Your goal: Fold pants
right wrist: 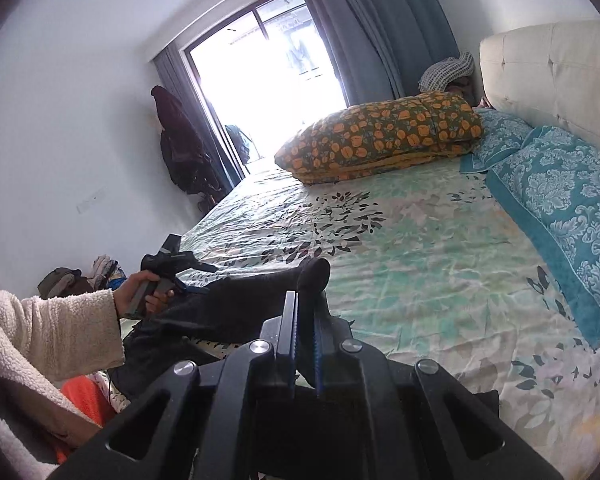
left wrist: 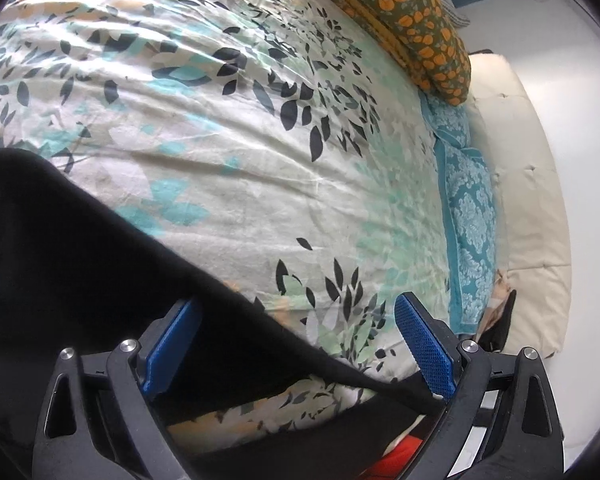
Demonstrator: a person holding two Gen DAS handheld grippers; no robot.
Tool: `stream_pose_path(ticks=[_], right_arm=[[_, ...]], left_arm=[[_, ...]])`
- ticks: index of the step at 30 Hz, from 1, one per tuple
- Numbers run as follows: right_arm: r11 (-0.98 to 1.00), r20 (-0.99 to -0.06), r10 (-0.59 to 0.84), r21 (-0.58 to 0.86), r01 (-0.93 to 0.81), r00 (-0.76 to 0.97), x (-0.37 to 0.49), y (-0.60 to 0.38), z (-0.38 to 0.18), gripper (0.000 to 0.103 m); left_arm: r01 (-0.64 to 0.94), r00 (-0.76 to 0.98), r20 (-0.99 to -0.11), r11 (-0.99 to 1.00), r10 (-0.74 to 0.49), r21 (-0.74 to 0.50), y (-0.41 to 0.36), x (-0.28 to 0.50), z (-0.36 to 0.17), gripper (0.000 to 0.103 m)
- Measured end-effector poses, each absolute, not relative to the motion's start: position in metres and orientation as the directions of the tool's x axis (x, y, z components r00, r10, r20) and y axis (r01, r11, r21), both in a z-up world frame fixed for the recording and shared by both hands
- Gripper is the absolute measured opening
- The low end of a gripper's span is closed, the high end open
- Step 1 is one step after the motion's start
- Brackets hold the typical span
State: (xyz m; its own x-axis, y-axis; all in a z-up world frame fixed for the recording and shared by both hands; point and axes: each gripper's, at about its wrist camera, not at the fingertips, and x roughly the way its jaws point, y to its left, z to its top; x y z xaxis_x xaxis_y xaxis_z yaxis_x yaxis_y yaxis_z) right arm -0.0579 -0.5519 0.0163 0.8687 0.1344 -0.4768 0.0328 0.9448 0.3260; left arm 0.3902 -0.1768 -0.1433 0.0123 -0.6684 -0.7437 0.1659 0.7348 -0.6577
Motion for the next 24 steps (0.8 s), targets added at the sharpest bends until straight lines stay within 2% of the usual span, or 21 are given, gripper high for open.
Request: stream_pose_path(ticks=[5,6,7,8,12,17,19,22,24], right_arm=[[0.957,-0.448,0.157,0.29,-0.023,0.88,-0.09,-0.528,0.031,0.006],[0.958,-0.442,0.159,0.284,-0.03,0.883,-0.095,-0.525,0.034,0.006],[0.958,-0.435,0.161,0.284,-0.035,0.886,-0.099,-0.521,0.037,0.006],[0.958,-0.427,0.164,0.285,-0.039,0.889,-0.103,-0.518,0.04,0.006],[0.96,-0.402,0.153,0.278,-0.039,0.903,-0.113,-0.515,0.048,0.006],[0.971,-0.43,0.066,0.236,0.042,0.9,-0.102,-0.533,0.041,0.006],[0.969,-0.426,0.038,0.238,0.071,0.904,-0.089,-0.552,0.034,0.006],[0.969,-0.397,0.032,0.237,0.068,0.917,-0.064,-0.575,0.032,0.006],[0.978,-0.365,0.047,0.206,0.031,0.93,-0.045,-0.578,0.036,0.006]], left_arm=[[0.2,0.028,-0.776,0.764,-0.63,-0.613,-0.184,0.381,-0.141,0.094],[0.222,0.034,-0.778,0.763,-0.628,-0.607,-0.184,0.377,-0.138,0.087],[0.248,0.032,-0.785,0.766,-0.619,-0.593,-0.186,0.373,-0.137,0.027],[0.251,0.007,-0.798,0.773,-0.603,-0.582,-0.186,0.371,-0.141,0.006],[0.231,0.029,-0.784,0.767,-0.621,-0.599,-0.17,0.355,-0.139,0.003],[0.256,0.238,-0.737,0.773,-0.633,-0.581,-0.128,0.309,-0.085,0.003],[0.298,0.366,-0.693,0.784,-0.621,-0.545,-0.108,0.281,-0.052,0.003],[0.323,0.606,-0.559,0.817,-0.566,-0.477,-0.07,0.22,0.002,0.003],[0.307,0.722,-0.481,0.853,-0.498,-0.422,-0.05,0.178,0.01,0.004]])
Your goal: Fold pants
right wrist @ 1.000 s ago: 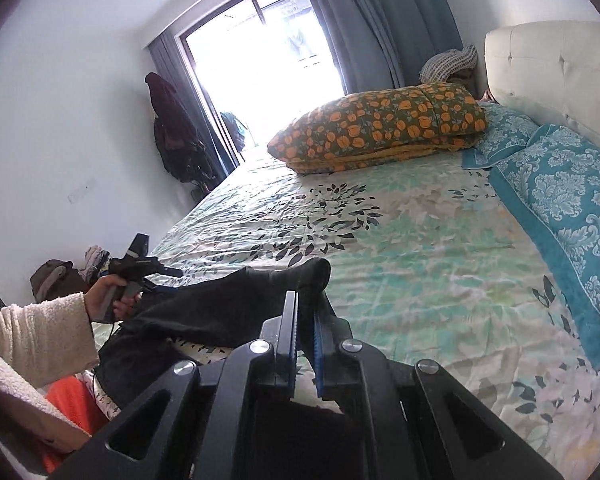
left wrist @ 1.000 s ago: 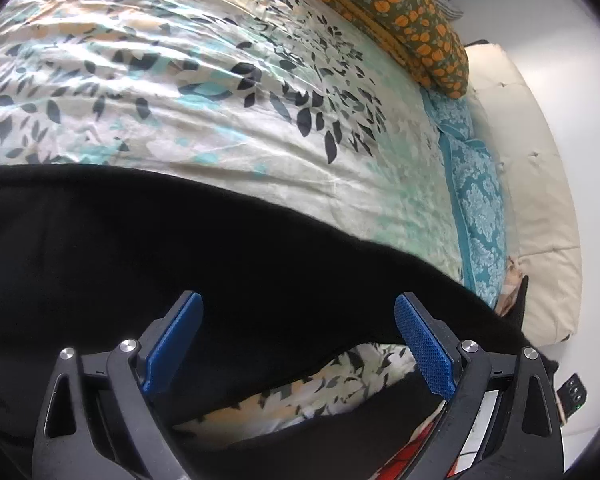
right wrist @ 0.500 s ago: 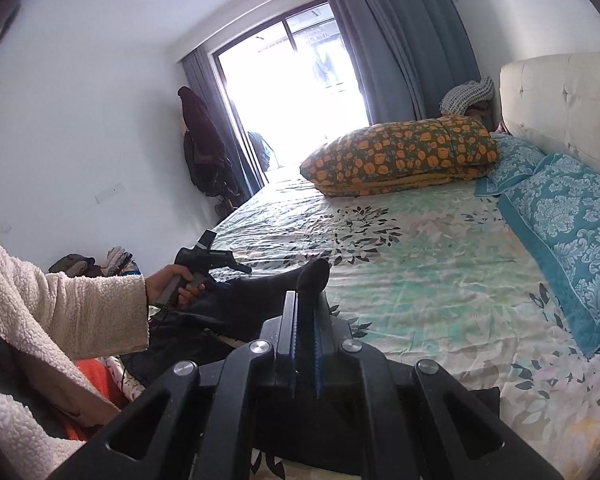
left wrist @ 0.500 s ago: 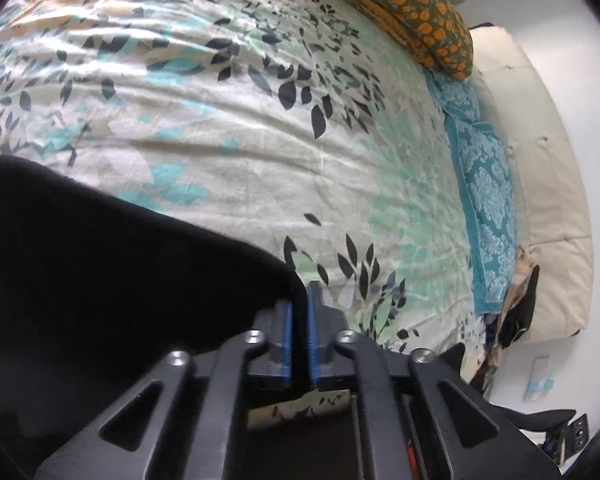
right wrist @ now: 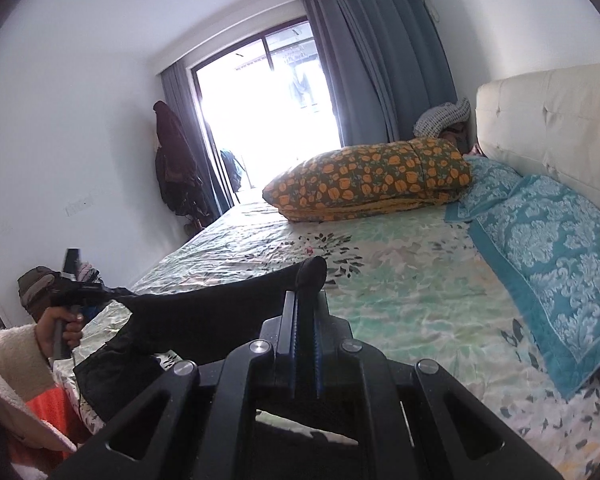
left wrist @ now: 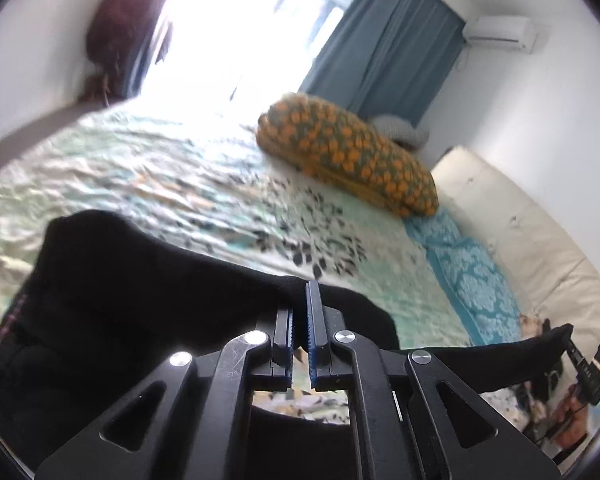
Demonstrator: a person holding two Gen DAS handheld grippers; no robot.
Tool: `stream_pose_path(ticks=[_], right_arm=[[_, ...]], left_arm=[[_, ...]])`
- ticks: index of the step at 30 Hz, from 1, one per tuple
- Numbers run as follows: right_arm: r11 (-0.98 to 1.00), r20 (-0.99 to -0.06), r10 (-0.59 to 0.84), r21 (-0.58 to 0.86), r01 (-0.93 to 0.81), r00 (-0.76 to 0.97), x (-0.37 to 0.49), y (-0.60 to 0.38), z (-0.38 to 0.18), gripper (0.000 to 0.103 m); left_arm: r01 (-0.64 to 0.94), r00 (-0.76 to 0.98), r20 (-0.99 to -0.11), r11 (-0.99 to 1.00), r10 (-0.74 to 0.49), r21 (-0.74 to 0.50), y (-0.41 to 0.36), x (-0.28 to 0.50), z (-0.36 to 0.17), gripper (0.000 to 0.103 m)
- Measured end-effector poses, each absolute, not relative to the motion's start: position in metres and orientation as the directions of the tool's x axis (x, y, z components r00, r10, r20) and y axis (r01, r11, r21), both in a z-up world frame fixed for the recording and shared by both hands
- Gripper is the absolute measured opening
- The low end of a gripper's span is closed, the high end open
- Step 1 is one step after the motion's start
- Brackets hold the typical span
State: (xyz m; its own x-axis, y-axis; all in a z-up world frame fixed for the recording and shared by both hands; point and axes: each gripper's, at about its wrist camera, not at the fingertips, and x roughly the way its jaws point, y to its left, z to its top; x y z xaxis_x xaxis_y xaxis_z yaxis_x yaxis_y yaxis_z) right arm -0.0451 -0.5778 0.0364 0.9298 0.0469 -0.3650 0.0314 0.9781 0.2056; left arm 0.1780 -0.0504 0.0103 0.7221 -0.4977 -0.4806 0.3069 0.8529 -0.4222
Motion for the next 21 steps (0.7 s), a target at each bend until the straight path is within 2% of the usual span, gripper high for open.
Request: stream_pose_path(ticks=[1,2,4,7,9,13,15,16,17,18,19,21], right_arm=[[0.985,-0.36,0.069,0.173,-0.006,0.93,-0.036,-0.576,0.035,0.007],[0.99,-0.379,0.099,0.132,-0.052,0.92,-0.03,-0.574,0.029,0.007],[0.997,-0.512,0.058,-0.014,-0.076,0.857,-0.014,-0.567,-0.008,0.007],[0.987,-0.727,0.011,-0.1,-0.122,0.686,-0.005,-0.568,-0.089,0.007],[0.977,-0.805,-0.01,-0.136,-0.167,0.594,-0.014,-0.564,-0.129,0.007],[0.967,-0.863,-0.024,-0.147,-0.206,0.504,-0.042,-0.557,-0.158,0.008],[0.974,-0.908,-0.008,-0.102,-0.201,0.419,-0.051,-0.562,-0.169,0.018],[0.979,-0.923,-0.004,-0.082,-0.186,0.384,-0.059,-0.568,-0.174,0.029],[0.984,-0.933,0.008,-0.057,-0.169,0.36,-0.071,-0.573,-0.179,0.044],[0.989,-0.94,0.033,-0.018,-0.145,0.34,-0.078,-0.579,-0.179,0.053],[0.993,-0.941,0.051,0.014,-0.114,0.335,-0.086,-0.585,-0.176,0.067],[0.997,-0.926,0.082,0.074,-0.035,0.369,-0.099,-0.593,-0.161,0.073]], left_arm=[[0.294,0.742,-0.474,0.866,-0.473,-0.403,-0.045,0.162,0.002,0.004],[0.274,0.728,-0.514,0.88,-0.453,-0.388,-0.044,0.149,-0.02,0.005],[0.222,0.617,-0.656,0.896,-0.434,-0.384,-0.048,0.138,-0.079,0.005],[0.127,0.474,-0.786,0.914,-0.397,-0.385,-0.049,0.127,-0.15,0.004],[0.113,0.414,-0.821,0.917,-0.393,-0.382,-0.048,0.123,-0.167,0.004],[0.152,0.403,-0.827,0.92,-0.392,-0.362,-0.048,0.122,-0.163,0.004],[0.156,0.401,-0.826,0.918,-0.395,-0.363,-0.047,0.122,-0.159,0.004],[0.157,0.397,-0.827,0.917,-0.398,-0.366,-0.046,0.121,-0.159,0.004],[0.159,0.395,-0.827,0.916,-0.401,-0.368,-0.045,0.117,-0.157,0.004],[0.157,0.392,-0.827,0.915,-0.403,-0.372,-0.043,0.116,-0.157,0.004],[0.152,0.39,-0.825,0.912,-0.409,-0.38,-0.042,0.115,-0.159,0.004],[0.142,0.383,-0.824,0.908,-0.417,-0.393,-0.039,0.116,-0.162,0.004]])
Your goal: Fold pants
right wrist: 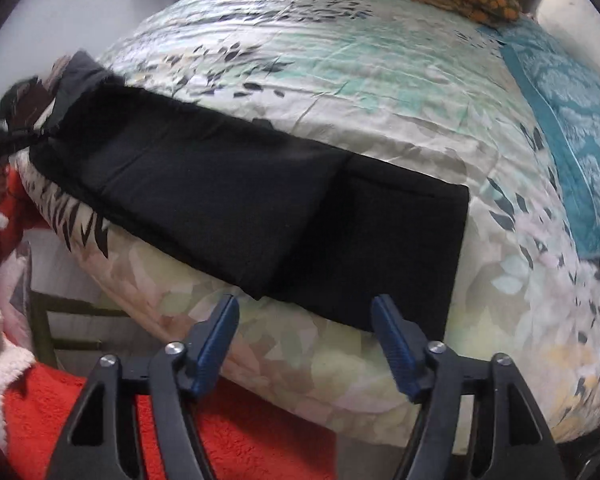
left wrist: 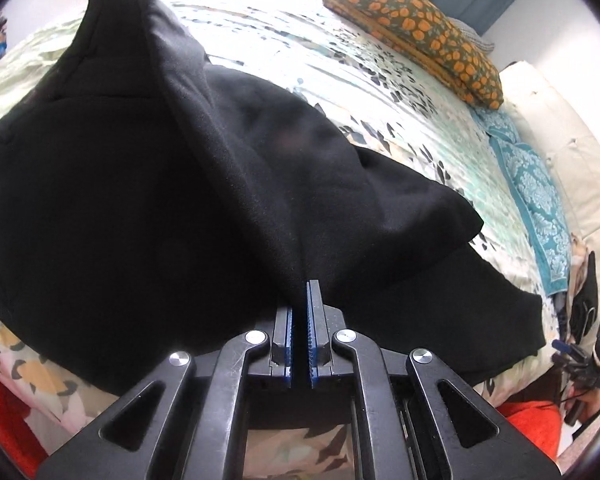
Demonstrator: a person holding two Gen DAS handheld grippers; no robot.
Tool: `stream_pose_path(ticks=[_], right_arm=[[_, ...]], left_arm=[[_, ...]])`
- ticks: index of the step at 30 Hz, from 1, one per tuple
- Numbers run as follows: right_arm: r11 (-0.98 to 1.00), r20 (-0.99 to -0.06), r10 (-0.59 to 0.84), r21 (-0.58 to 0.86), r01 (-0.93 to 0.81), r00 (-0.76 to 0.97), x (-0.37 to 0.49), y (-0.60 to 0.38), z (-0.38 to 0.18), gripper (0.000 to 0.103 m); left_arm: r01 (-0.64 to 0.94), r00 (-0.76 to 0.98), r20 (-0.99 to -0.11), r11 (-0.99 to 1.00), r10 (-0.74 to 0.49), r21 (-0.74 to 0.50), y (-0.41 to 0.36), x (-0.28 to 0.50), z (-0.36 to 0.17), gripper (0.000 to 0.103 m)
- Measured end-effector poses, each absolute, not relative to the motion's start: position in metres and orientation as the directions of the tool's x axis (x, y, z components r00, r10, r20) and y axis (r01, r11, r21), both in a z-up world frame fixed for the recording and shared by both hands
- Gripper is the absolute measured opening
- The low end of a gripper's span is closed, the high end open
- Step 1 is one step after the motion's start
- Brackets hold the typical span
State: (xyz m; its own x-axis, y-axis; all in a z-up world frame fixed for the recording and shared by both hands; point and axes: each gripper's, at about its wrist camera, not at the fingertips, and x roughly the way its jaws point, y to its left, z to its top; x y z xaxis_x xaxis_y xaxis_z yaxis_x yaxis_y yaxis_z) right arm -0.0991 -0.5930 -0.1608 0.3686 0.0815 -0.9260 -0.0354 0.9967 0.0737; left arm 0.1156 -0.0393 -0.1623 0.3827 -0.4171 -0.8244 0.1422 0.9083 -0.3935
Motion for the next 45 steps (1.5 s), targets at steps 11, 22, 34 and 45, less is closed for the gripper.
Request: stream_pose_path(ticks=[11,22,34,45], right_arm=[[0.852,-0.892,0.31,0.414,0.321,0.329,-0.033,-0.61,-0.198,0.039],[0.977,-0.915,-0.207,-0.176,0.118,0.347,-0.039,-0.548,-0.124,0.01],[0.932,-0.946,-0.255,-0.185,0.311,0.201,-0.062,-0.613,-0.174,0.01],[0.916,-0.957,-0.216,-0.129,0.381,0.193,-0.068,-0.624,-0.181,0.019]], left_arm=[[0.118,0.362,-0.81,0.885,-0.46,-0.45,-0.034,0.115,-0.168,0.005],[0.265,0.285,-0.782,0.83,-0.554,-0.491,-0.095,0.073,-0.16,0.008],[0.351,0.179,-0.848,0.838,-0.499,-0.418,-0.113,0.053,-0.151,0.041],[0.294,0.487,-0.746,0.89,-0.453,-0.348,-0.034,0.103,-0.084,0.063]])
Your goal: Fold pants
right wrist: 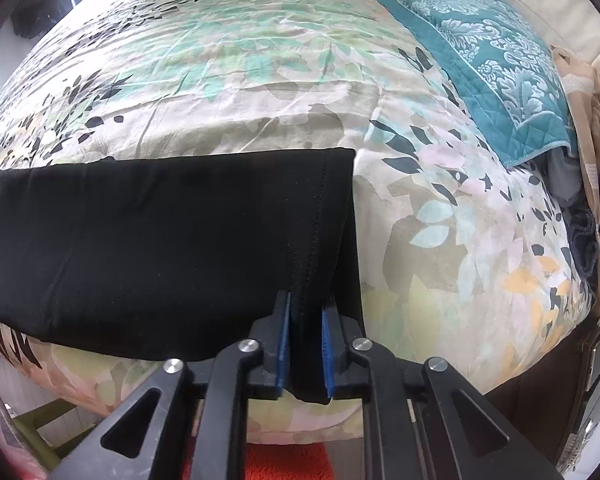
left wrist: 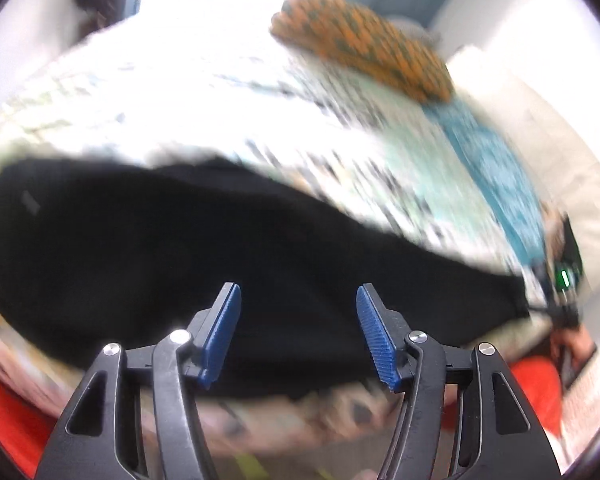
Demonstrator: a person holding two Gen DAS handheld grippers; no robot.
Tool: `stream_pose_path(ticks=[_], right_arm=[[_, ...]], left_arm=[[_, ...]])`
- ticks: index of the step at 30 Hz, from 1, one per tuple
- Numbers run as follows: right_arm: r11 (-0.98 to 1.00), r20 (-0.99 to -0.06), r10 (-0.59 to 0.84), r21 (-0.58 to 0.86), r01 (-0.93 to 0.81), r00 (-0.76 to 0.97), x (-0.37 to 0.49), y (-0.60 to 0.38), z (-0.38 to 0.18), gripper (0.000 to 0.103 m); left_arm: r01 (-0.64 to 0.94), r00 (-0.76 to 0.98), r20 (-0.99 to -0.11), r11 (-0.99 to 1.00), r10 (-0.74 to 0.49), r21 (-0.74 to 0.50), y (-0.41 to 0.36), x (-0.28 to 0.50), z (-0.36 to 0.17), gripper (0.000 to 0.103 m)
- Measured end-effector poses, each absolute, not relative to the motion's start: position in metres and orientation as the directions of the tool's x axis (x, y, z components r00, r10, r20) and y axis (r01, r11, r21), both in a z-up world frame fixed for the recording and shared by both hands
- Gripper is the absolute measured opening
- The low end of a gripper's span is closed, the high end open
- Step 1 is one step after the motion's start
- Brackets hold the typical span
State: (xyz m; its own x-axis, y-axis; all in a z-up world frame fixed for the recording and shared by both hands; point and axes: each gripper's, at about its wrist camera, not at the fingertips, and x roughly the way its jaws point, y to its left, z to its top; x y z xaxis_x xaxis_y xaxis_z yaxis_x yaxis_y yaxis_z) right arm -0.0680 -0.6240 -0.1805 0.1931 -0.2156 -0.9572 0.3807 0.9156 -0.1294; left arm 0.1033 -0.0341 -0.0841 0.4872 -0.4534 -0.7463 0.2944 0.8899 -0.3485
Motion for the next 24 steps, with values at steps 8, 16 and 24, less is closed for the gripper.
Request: stream_pose_path(ticks=[8,16,24], right_arm=[[0.879,-0.913,-0.313,-0.175,0.444,0.261,-0.084,-0.614,-0.137,0.092],[0.94,-0.862,-0.153,0.024,0.34,0.484,-0.041,-0.509,-0.092,0.092],[0.965,-0.884,0.254,0.204,-0.165,0.392,0.041,-0.298,-0.128,0.093]], left_arm=[[0.345,0.586,-0.744,0.93,-0.32,-0.128,0.027,0.166,-0.077,0.073],[0.408,0.292,-0.943,0.913,-0.161,-0.029,0.028,0.142,-0.177,0.061],[0.124,0.371,-0.889,0.963,-0.268,-0.238,0.148,0.118,-0.133,0.071]])
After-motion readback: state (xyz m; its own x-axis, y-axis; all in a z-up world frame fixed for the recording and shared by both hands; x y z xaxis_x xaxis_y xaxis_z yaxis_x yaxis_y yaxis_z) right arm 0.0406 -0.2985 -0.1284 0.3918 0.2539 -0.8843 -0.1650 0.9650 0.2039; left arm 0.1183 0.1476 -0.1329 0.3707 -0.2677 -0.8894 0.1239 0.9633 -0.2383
